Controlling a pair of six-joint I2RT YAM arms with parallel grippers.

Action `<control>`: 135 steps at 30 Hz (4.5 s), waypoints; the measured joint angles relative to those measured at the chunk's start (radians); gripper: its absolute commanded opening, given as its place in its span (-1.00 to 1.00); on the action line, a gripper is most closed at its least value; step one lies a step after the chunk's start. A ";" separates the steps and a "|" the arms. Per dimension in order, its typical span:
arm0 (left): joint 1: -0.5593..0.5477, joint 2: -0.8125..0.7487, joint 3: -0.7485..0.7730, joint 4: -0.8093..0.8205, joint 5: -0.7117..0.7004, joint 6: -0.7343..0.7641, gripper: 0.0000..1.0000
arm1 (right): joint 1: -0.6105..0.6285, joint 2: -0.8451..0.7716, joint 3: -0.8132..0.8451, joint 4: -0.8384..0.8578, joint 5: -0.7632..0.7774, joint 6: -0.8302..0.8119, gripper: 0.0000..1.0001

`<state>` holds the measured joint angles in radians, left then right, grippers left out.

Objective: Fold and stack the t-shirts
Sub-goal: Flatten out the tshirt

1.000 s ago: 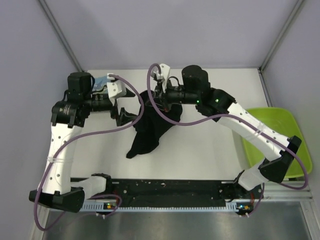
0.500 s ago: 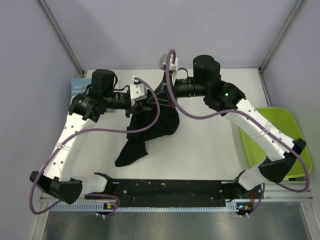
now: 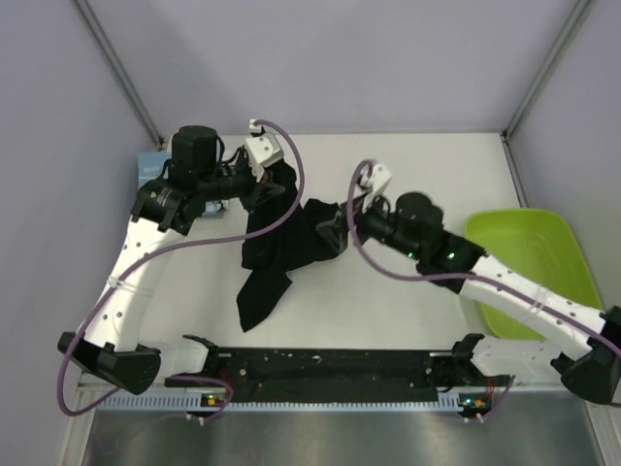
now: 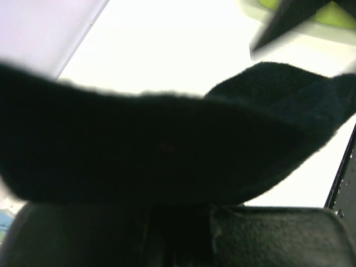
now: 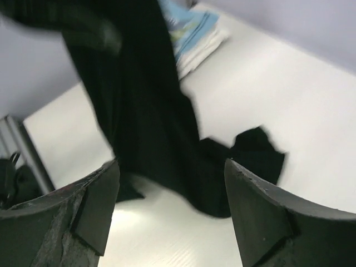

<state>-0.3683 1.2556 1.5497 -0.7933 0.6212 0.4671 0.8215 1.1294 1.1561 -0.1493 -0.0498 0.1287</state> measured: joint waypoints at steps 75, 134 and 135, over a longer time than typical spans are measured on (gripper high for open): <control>0.251 -0.214 0.497 -0.401 0.346 0.015 -1.00 | -0.149 -0.055 0.731 -0.753 0.012 -0.401 -1.00; 0.386 -0.105 -0.744 0.117 -0.111 0.544 0.39 | 0.321 0.480 -0.290 -0.196 -0.117 -0.570 -0.82; 0.386 -0.086 -0.746 0.121 -0.101 0.537 0.40 | 0.321 0.481 -0.290 -0.190 -0.107 -0.571 -0.91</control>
<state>0.0174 1.1694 0.8036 -0.6720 0.5198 1.0046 1.1427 1.6100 0.8658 -0.3397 -0.1570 -0.4419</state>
